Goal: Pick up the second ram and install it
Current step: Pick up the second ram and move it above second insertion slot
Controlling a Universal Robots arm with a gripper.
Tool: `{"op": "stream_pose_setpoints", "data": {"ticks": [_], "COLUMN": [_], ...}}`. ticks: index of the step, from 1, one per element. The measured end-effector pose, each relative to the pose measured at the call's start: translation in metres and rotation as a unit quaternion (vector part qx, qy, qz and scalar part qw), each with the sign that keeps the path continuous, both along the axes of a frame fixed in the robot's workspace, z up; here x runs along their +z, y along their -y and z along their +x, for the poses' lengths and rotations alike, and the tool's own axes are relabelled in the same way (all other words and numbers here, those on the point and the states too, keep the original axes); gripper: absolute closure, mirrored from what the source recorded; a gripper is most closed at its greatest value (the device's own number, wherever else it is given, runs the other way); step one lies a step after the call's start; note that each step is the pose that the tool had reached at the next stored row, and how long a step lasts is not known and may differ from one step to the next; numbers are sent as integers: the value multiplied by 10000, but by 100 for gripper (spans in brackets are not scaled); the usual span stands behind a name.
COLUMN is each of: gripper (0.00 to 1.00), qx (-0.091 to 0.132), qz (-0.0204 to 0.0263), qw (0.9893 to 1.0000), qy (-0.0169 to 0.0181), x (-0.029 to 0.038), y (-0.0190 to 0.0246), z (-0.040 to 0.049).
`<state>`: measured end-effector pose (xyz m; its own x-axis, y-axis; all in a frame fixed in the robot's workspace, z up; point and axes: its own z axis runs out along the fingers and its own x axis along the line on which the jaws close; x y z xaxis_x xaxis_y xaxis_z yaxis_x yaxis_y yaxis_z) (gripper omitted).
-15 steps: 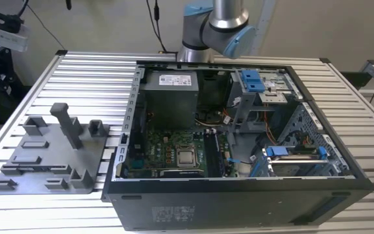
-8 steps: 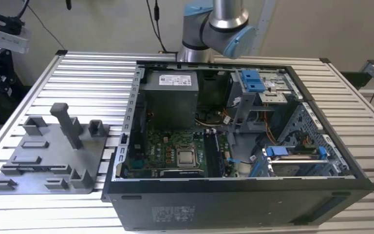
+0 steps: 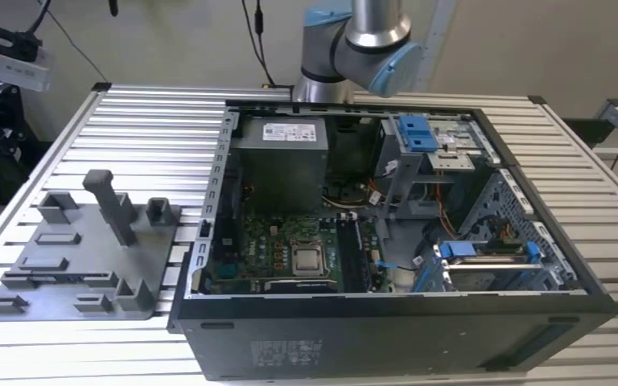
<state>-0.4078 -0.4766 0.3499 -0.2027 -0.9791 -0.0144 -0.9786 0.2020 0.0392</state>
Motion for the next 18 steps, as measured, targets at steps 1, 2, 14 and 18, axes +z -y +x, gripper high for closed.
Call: {"op": "stream_pose_setpoints", "data": {"ticks": [1, 2, 14, 18], "gripper": [58, 58, 58, 58], "qx": [8, 15, 103, 133], "qz": [-1, -2, -9, -10], "qw": [10000, 10000, 9999, 9999], "qy": [0, 0, 0, 0], "x": [-4, -9, -69, -89], "y": [0, 0, 0, 0], "z": [0, 0, 0, 0]}}
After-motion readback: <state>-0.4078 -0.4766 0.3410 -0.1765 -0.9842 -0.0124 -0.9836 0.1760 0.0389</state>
